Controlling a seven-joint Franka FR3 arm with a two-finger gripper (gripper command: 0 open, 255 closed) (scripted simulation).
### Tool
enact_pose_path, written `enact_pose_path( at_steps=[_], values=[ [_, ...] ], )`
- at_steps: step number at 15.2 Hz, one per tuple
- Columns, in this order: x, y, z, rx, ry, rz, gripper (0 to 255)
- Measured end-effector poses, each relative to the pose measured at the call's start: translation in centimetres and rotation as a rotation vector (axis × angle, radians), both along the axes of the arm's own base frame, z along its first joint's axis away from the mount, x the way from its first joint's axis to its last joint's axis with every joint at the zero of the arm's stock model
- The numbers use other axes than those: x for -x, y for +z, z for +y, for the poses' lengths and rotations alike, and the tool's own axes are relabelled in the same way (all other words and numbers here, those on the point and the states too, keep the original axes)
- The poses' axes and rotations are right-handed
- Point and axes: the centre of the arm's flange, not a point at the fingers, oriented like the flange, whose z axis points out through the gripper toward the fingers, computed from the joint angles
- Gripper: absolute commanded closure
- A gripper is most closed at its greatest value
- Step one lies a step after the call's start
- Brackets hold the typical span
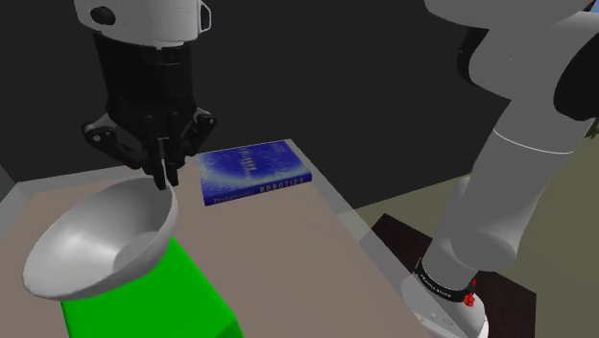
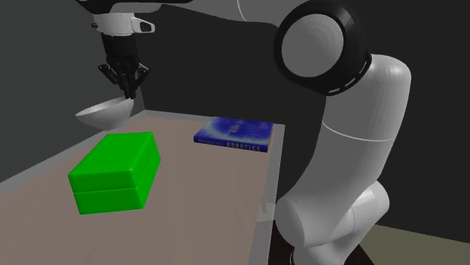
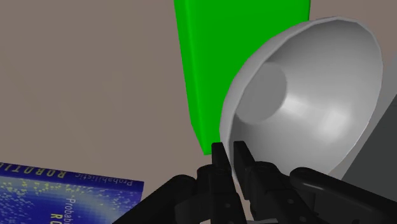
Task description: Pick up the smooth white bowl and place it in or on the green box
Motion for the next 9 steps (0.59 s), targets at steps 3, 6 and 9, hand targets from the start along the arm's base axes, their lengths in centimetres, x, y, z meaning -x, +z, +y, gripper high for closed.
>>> enact_pose_path(
  at_steps=[3, 6, 9],
  values=[
    [0.1, -1.6, 0.1, 0.000, 0.000, 0.000, 255],
    [0.0, -3.2, 0.0, 0.000, 0.000, 0.000, 255],
    [0.0, -4.7, 0.1, 0.000, 0.000, 0.000, 255]
  ],
)
